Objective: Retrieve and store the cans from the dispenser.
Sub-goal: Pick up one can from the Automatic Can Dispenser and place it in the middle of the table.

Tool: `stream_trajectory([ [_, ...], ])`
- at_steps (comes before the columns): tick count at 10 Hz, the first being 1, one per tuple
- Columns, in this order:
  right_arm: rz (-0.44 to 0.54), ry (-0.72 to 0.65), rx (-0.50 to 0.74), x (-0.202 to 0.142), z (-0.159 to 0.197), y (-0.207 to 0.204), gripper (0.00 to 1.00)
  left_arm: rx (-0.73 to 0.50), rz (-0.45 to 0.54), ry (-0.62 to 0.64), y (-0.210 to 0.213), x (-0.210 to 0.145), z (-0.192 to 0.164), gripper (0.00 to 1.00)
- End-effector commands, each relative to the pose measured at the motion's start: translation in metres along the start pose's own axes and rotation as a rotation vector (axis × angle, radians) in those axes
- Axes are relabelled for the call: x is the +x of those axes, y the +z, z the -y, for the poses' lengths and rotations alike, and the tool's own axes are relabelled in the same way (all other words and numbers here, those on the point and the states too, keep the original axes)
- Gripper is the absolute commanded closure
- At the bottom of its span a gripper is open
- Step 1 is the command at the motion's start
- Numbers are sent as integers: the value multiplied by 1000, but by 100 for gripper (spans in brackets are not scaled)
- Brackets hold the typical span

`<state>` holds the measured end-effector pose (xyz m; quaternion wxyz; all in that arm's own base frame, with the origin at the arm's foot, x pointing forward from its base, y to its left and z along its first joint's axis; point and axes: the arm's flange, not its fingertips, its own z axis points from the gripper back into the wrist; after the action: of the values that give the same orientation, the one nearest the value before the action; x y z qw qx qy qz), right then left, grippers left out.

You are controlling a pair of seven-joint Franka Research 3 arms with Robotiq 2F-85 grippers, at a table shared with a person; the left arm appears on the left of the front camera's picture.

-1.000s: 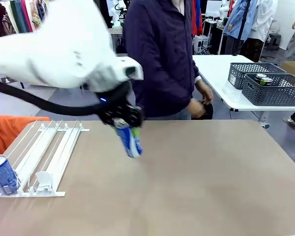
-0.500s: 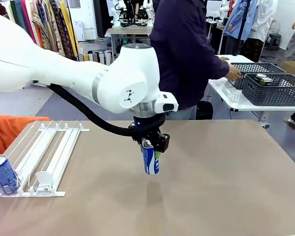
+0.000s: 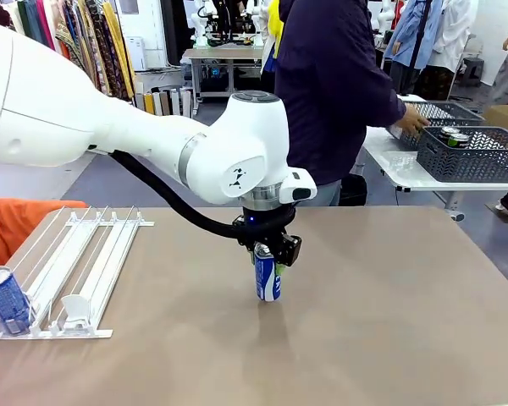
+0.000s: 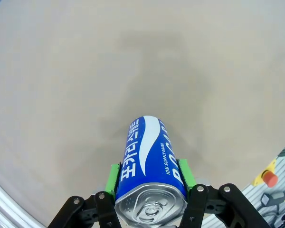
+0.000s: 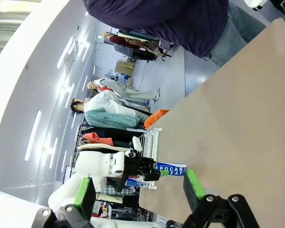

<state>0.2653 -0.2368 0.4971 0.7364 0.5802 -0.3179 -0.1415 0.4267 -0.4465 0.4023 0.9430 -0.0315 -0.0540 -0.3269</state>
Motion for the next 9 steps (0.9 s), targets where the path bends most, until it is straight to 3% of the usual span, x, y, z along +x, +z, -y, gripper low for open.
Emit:
stream_trajectory([
  [1, 11, 22, 20, 2, 0, -1, 0, 42, -1, 55, -1, 4, 2, 100],
  [2, 11, 22, 20, 2, 0, -1, 0, 38, -7, 62, -3, 5, 2, 96],
  [3, 11, 22, 20, 2, 0, -1, 0, 55, -3, 68, -3, 3, 3, 45],
  [4, 11, 22, 20, 2, 0, -1, 0, 61, 7, 63, -1, 3, 2, 0],
  [7, 11, 22, 20, 2, 0, -1, 0, 78, 32, 87, 6, 1, 0, 0],
  [9, 11, 22, 20, 2, 0, -1, 0, 12, 95, 138, 53, -11, -13, 0],
])
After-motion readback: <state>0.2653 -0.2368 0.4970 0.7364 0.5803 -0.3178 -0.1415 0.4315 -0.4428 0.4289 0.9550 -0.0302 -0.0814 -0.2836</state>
